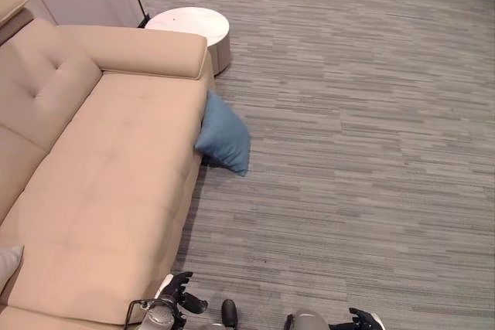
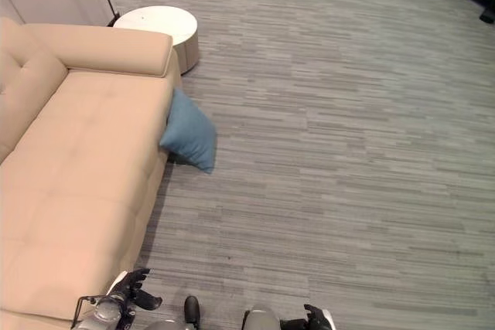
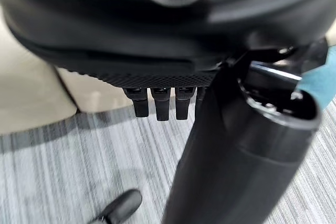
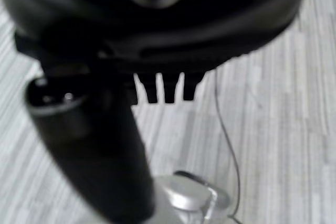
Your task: Pick up all the scattered cushions and arrange them neatly on the sofa.
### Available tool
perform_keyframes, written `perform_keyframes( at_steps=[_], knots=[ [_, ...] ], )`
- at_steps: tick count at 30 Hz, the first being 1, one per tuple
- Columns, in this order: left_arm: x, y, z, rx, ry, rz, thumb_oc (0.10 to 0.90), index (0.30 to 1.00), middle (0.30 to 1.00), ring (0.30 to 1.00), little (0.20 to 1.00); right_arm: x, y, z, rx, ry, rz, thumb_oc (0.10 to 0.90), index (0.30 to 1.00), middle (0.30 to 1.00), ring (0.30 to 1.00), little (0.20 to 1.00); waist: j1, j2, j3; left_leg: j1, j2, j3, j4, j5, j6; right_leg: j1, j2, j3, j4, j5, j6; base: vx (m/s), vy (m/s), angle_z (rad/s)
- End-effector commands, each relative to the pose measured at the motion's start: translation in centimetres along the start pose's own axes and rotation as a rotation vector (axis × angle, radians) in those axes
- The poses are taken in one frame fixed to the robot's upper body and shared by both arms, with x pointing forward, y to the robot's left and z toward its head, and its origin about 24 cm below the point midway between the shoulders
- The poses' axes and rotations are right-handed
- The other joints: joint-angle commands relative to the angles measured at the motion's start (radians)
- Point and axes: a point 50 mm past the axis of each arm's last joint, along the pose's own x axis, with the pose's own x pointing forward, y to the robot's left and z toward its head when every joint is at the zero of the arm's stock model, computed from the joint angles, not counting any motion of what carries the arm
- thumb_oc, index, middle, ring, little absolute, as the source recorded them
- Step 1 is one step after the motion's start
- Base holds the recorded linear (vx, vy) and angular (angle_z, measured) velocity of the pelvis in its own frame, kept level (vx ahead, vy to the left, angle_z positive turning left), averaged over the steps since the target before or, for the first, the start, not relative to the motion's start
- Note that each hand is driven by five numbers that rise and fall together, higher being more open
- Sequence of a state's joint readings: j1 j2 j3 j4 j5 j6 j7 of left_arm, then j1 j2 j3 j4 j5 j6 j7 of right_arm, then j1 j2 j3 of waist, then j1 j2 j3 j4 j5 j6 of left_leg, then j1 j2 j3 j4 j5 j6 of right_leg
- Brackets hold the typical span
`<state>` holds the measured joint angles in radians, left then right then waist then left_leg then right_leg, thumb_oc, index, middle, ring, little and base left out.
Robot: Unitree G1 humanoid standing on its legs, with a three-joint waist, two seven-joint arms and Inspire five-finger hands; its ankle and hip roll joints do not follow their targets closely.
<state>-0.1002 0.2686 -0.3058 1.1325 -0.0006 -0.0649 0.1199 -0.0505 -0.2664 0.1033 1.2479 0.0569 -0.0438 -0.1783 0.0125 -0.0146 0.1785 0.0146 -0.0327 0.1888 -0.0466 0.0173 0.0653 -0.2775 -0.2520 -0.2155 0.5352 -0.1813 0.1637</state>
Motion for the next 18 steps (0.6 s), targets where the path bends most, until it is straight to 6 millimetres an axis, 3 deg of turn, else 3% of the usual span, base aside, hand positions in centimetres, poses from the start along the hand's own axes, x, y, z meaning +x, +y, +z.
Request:
perform_keyframes(
  at_steps=[1,3,4,8,9,10,13,15,18],
  knots=[
    [0.1,-0.4,1.0,-0.068,-0.053,0.003,0.800,0.900,0.900,0.900,0.900,0.3,-2.4,0.6,-0.016,-0.040,-0.065,0.800,0.900,0.900,0.900,0.900,0.017,0.012,-0.029,-0.032,0.025,-0.076,0.162,-0.152,-0.048,0.048,0.053,-0.041,-0.247,0.183,-0.010,0.30,-0.171,0.00],
    [0.0,-0.6,0.7,-0.073,-0.040,-0.001,0.800,0.900,0.900,0.900,0.900,0.3,-2.6,0.6,-0.033,-0.033,-0.068,0.800,0.900,0.900,0.900,0.900,0.008,0.016,-0.026,0.011,0.027,-0.082,0.145,-0.173,-0.062,0.007,0.026,-0.065,-0.350,0.228,0.006,0.46,-0.294,-0.18],
    [-0.1,-0.9,0.2,-0.048,-0.022,-0.011,0.800,0.900,0.900,0.900,0.900,0.2,-2.7,-0.5,-0.028,0.003,-0.063,0.800,0.900,0.900,0.900,0.900,-0.009,0.009,-0.047,0.069,0.033,-0.105,0.141,-0.214,-0.081,0.031,0.048,-0.032,-0.410,0.260,0.019,0.50,-0.327,-0.20],
    [-0.1,-1.4,0.0,-0.053,-0.017,-0.022,0.800,0.900,0.900,0.900,0.900,0.1,-2.6,-0.7,-0.025,0.007,-0.064,0.800,0.900,0.900,0.900,0.900,-0.014,0.011,-0.061,0.061,0.051,-0.107,0.177,-0.190,-0.102,0.054,0.062,-0.044,-0.436,0.264,0.002,0.25,-0.228,0.43],
    [-0.1,-1.8,0.4,-0.057,-0.029,-0.037,0.800,0.900,0.900,0.900,0.900,0.2,-2.8,-0.4,0.011,-0.007,-0.076,0.800,0.900,0.900,0.900,0.900,-0.011,0.011,-0.063,-0.002,0.089,-0.104,0.350,-0.106,-0.137,0.111,0.090,-0.054,-0.470,0.248,-0.027,0.18,-0.344,0.20],
    [-0.1,-2.0,0.8,-0.055,-0.039,-0.045,0.800,0.900,0.900,0.900,0.900,0.2,-3.0,-0.1,0.028,-0.016,-0.086,0.800,0.900,0.900,0.900,0.900,-0.004,0.008,-0.052,-0.055,0.112,-0.106,0.466,-0.057,-0.151,0.147,0.105,-0.060,-0.486,0.232,-0.044,0.22,-0.444,-0.04],
    [0.0,-1.8,1.5,-0.045,-0.065,-0.045,0.800,0.900,0.900,0.900,0.900,0.3,-3.3,0.1,0.071,-0.019,-0.103,0.800,0.900,0.900,0.900,0.900,0.011,-0.015,-0.029,-0.160,0.162,-0.077,0.684,0.016,-0.145,0.223,0.136,-0.053,-0.513,0.192,-0.098,0.20,-0.310,-0.04],
    [0.1,-2.0,1.9,-0.032,-0.076,-0.057,0.800,0.900,0.900,0.900,0.900,0.2,-3.3,-0.4,0.080,-0.002,-0.104,0.800,0.900,0.900,0.900,0.900,0.022,-0.018,-0.017,-0.212,0.164,-0.075,0.718,0.001,-0.133,0.267,0.157,-0.038,-0.525,0.169,-0.114,0.26,-0.184,-0.33],
    [0.1,-2.6,2.1,-0.015,-0.079,-0.069,0.800,0.900,0.900,0.900,0.900,0.1,-3.2,-0.4,0.080,-0.008,-0.108,0.800,0.900,0.900,0.900,0.900,0.032,-0.020,-0.018,-0.285,0.113,-0.087,0.621,-0.028,-0.125,0.312,0.177,-0.020,-0.550,0.146,-0.108,0.31,-0.097,0.19]
  ],
)
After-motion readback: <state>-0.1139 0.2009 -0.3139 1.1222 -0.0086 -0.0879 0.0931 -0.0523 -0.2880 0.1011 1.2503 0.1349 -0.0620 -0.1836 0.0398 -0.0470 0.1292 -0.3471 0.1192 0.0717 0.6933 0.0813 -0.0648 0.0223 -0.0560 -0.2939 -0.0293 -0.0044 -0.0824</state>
